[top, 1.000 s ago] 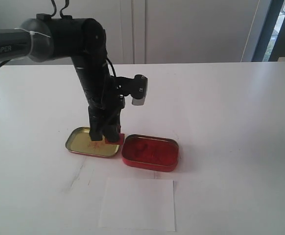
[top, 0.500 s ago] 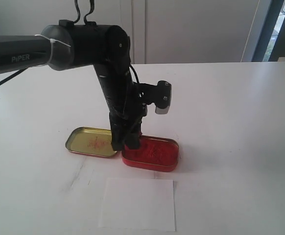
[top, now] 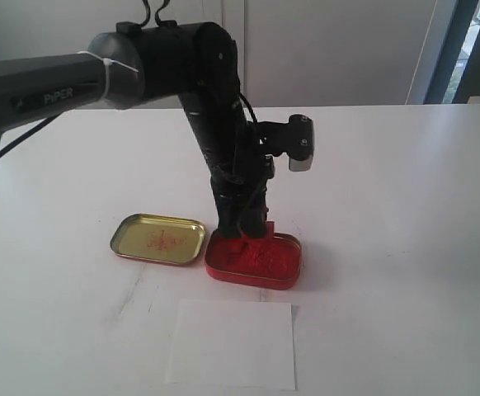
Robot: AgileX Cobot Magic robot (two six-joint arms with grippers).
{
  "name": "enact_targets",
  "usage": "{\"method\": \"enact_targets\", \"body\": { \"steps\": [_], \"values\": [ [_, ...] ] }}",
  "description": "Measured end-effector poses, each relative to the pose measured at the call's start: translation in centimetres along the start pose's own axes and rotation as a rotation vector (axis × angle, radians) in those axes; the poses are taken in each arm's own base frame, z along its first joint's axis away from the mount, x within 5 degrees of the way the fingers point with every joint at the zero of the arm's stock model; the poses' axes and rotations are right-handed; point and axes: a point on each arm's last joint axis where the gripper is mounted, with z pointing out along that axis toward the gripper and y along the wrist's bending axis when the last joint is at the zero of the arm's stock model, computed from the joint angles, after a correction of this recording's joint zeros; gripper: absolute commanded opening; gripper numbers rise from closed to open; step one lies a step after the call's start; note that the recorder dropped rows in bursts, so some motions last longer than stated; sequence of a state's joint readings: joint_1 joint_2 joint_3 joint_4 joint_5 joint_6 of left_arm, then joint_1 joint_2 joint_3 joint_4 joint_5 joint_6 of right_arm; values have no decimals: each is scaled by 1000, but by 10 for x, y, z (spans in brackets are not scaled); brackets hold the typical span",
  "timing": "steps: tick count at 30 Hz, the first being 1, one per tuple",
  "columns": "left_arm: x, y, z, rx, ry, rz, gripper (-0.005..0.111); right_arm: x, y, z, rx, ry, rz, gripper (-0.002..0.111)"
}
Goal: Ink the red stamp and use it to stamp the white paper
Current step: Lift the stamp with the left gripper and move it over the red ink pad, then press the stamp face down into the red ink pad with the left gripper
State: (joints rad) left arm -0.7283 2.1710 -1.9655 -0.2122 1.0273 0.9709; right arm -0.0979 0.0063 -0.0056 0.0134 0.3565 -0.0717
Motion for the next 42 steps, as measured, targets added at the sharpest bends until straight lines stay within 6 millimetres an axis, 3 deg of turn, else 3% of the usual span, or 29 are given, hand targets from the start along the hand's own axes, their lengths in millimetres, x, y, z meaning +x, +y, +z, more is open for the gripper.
{"method": "enact_targets", "body": {
  "steps": [6,23,42],
  "values": [
    [-7,-4,18,31,12,20,0,0,0,0,0,0,0,0],
    [-2,4,49,26,18,34,0,0,0,0,0,0,0,0],
    [0,7,65,42,20,26,0,0,0,0,0,0,0,0]
  ]
}}
